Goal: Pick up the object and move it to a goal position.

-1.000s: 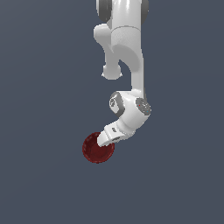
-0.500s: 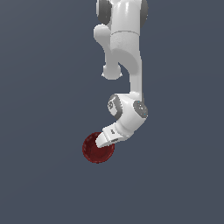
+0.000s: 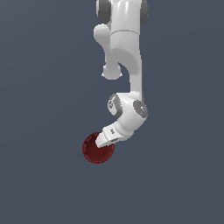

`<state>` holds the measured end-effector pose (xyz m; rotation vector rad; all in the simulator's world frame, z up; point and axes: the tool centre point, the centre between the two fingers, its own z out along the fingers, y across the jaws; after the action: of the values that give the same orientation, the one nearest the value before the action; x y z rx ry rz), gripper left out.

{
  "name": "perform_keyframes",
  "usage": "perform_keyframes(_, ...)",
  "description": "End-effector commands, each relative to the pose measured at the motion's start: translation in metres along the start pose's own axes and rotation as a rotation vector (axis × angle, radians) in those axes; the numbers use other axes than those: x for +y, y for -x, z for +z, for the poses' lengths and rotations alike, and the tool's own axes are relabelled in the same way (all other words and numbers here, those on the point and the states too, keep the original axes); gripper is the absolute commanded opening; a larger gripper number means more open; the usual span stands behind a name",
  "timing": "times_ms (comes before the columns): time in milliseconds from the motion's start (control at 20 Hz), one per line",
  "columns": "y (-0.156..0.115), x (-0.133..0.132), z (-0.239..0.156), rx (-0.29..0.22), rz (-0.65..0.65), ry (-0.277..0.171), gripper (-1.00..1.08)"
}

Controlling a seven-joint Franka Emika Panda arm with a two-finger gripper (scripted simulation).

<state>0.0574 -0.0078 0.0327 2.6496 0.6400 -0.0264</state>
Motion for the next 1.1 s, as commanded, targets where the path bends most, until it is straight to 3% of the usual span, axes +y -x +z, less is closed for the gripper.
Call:
perform_keyframes(0,0.001,0.004,-0.005,0.001,0.001,0.001,-1.0)
perform_keyframes(450,0.012,0.038,-0.05,0.002,0.0,0.0,-1.0)
perform_keyframes(1050,0.039,0.125,-0.166,0.003,-0.001,-0.003,-1.0)
